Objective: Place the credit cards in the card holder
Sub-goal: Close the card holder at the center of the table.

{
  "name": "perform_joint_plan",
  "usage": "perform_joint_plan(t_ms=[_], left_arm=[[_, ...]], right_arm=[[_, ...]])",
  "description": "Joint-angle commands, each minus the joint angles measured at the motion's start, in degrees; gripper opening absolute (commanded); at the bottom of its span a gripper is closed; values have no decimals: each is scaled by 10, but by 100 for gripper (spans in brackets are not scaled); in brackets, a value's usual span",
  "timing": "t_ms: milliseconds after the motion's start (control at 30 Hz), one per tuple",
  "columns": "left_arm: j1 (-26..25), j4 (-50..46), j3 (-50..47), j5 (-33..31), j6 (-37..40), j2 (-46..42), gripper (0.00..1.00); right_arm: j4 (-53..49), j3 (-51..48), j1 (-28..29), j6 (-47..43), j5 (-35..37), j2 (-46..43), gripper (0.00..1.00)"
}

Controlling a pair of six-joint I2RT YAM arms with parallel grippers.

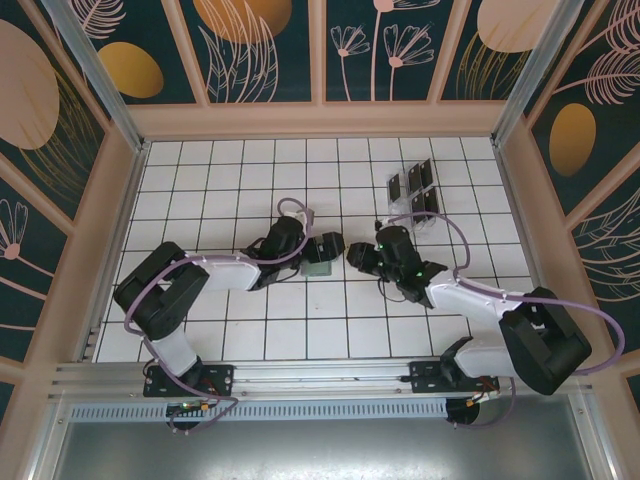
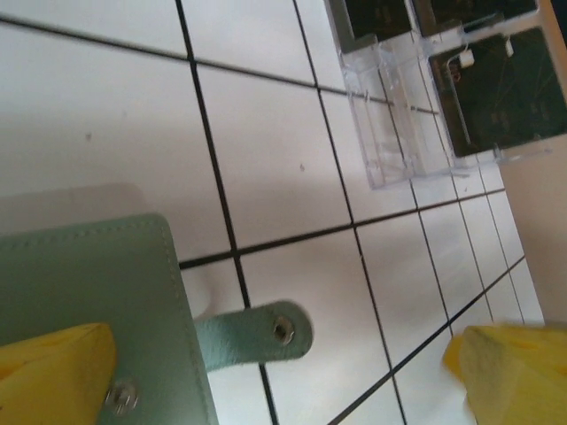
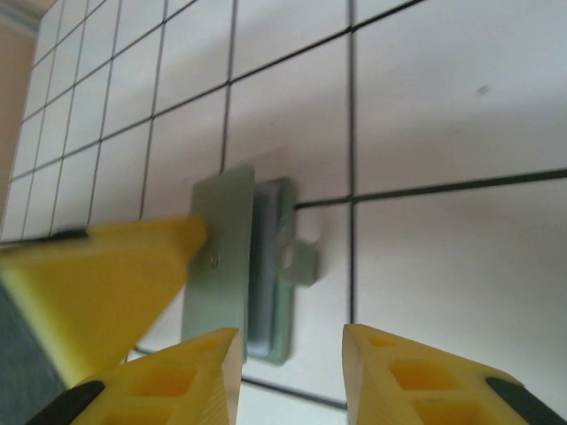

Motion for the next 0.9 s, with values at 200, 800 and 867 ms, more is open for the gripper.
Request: perform_joint_plan(t_ms=[200,800,867], left_arm=[[32,-128,68,-58,53,-55,99],[86,-283,-34,-127,146,-174,99],[85,-280,-46,-111,156,-176,99]], right_arm=[[42,85,75,19,-8,88,28],[43,149,39,-6,-8,223,11],[47,148,32,-7,-10,231,11]])
